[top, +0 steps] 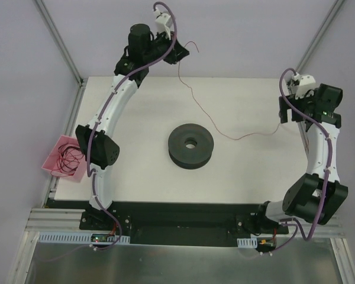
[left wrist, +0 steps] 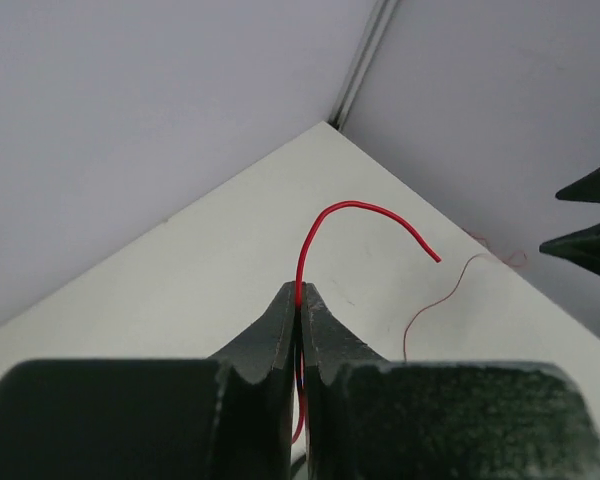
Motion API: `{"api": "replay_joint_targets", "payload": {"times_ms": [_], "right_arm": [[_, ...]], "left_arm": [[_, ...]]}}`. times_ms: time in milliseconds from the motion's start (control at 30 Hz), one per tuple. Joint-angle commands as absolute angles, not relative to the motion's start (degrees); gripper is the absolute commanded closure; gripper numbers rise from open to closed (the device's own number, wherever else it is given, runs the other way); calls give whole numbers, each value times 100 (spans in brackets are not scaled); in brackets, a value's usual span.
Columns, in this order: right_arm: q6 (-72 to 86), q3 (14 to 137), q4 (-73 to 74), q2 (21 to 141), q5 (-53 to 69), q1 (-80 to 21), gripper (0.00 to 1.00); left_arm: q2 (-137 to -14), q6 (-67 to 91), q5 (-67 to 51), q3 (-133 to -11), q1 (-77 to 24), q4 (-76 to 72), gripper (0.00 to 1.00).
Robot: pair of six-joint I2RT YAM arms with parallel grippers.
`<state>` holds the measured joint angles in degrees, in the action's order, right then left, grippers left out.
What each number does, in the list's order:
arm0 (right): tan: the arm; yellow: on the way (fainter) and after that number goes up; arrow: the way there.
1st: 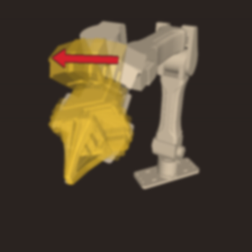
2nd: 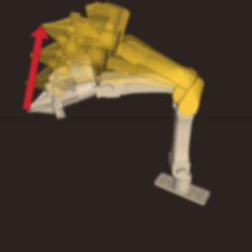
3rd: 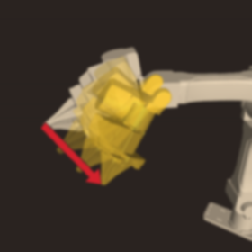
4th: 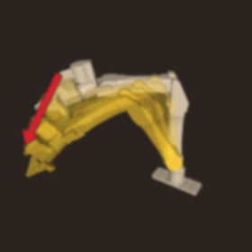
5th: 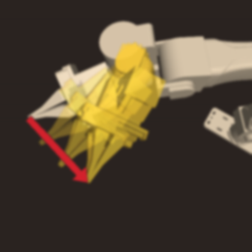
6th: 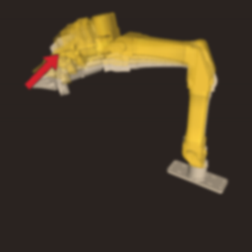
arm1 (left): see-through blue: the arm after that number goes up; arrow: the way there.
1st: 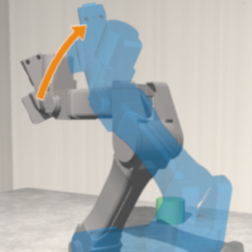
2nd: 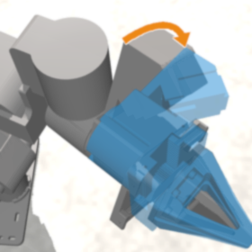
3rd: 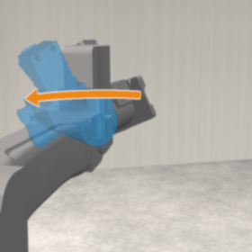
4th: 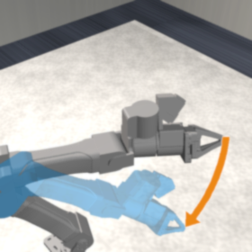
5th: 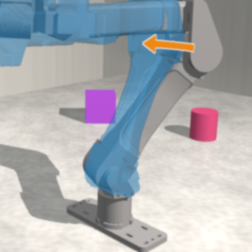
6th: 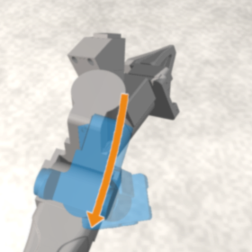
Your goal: Wrap the cables
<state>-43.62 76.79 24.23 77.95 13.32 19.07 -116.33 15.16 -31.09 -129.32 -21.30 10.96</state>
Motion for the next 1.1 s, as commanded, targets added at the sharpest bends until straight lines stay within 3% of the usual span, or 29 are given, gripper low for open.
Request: {"api": "replay_joint_targets", "payload": {"times_ms": [0,200,333,467,767,1067], "right_arm": [[-4018,7734,3367,7629,3820,1899,4],[-2551,8059,1786,7664,5228,1601,1],[-2058,8200,960,7743,5370,960,10],[-1872,8340,423,7857,5396,265,26],[-1354,8560,-299,8235,5563,-606,53],[-1292,8648,-123,8481,5678,-826,62]], "left_arm": [[-12102,291,-3488,-13263,-2461,547,100],[-11884,-306,-4832,-12413,-2487,-359,100],[-11628,-851,-5588,-11743,-2557,-773,100],[-11426,-1063,-6204,-11304,-2654,-1097,100],[-10899,-1854,-6135,-10495,-2918,-1362,100],[-10758,-2267,-6038,-10327,-2979,-1362,100]]}}
